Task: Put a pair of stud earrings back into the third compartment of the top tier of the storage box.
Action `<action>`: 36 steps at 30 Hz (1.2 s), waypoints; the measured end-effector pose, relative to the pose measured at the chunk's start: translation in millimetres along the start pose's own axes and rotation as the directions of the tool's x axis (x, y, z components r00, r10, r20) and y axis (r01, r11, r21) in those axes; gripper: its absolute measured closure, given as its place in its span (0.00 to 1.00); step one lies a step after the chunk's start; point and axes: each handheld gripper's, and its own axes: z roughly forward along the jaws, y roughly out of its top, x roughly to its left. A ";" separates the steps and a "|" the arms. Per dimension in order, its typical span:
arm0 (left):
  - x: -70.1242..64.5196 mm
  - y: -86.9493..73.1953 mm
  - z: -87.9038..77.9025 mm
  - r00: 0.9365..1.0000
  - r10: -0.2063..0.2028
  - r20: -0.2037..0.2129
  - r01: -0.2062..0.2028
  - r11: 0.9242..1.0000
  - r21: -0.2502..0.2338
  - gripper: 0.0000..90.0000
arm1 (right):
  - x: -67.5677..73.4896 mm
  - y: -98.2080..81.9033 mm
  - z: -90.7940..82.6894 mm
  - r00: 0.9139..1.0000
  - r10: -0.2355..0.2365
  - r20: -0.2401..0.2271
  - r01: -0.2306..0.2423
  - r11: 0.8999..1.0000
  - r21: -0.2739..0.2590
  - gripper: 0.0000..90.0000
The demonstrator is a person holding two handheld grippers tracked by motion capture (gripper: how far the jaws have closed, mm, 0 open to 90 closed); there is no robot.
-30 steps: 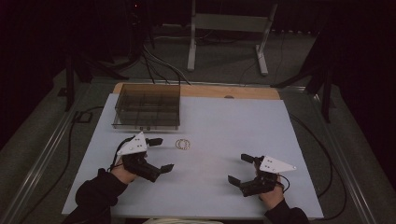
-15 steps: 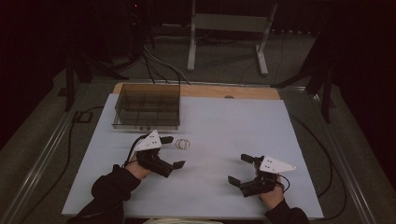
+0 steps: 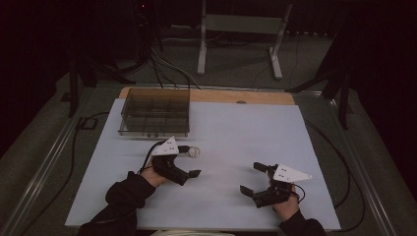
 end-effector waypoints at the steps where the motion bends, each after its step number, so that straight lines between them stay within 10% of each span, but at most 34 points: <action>1: 0.0 0.0 0.0 1.000 0.000 0.000 0.000 1.000 0.000 0.02 | -0.1 0.0 0.0 1.000 0.000 0.000 0.000 1.000 0.000 0.00; 19: 10.8 -7.7 30.2 0.995 0.044 -0.093 -0.032 0.992 0.121 0.19 | 0.1 -0.2 -1.0 1.000 -0.001 0.002 0.001 1.000 0.002 0.00; 36: 29.6 -15.0 52.1 0.981 0.061 -0.185 -0.020 0.977 0.213 0.71 | 0.0 -0.1 -1.2 1.000 0.001 0.000 -0.001 1.000 0.002 0.00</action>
